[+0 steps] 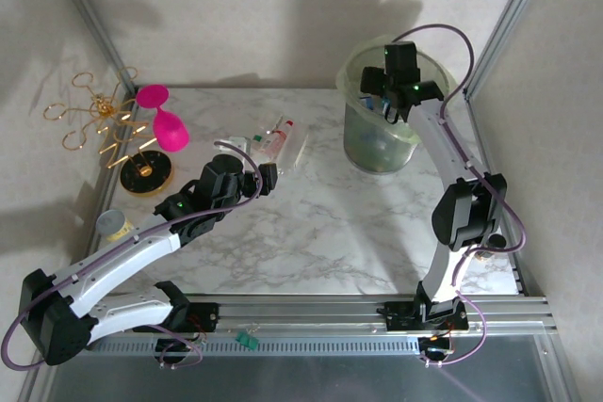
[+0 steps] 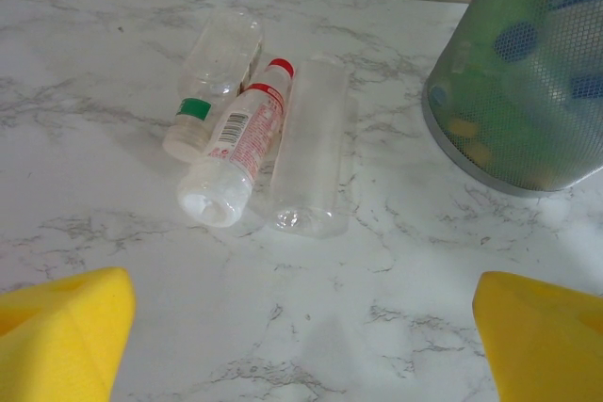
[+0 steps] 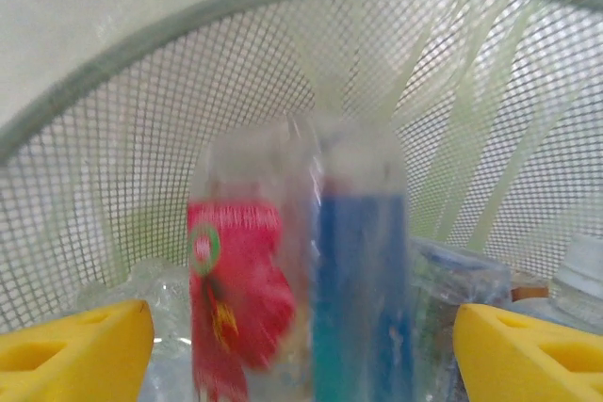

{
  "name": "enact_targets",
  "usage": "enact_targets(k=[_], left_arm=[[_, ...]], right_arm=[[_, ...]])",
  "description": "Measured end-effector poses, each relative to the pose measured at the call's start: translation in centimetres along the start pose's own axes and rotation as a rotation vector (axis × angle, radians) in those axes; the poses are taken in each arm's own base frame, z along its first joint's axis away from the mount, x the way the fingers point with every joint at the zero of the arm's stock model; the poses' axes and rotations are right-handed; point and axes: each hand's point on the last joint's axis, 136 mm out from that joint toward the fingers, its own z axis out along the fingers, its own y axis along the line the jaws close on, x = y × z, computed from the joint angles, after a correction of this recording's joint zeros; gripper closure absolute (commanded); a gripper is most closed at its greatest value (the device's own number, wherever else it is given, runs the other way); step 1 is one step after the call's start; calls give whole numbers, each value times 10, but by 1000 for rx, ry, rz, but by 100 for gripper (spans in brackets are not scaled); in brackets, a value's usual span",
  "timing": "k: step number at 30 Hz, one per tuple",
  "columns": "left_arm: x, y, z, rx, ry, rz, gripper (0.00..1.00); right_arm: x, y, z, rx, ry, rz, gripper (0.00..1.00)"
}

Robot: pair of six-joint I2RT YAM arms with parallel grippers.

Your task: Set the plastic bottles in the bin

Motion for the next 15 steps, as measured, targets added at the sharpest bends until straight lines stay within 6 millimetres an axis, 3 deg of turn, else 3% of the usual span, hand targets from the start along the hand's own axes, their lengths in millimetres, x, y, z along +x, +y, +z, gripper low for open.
enact_targets(k=[4, 9, 15], left_arm=[[-1, 1, 0, -6, -3, 0, 8], [-2, 3, -1, -17, -12, -1, 8], [-3, 5, -2, -23, -17, -2, 8]], right_arm=[[-18, -4, -12, 22, -48, 10, 22], [-30, -6, -25, 25, -83, 17, 48], [-29, -4, -15, 19, -71, 28, 70]])
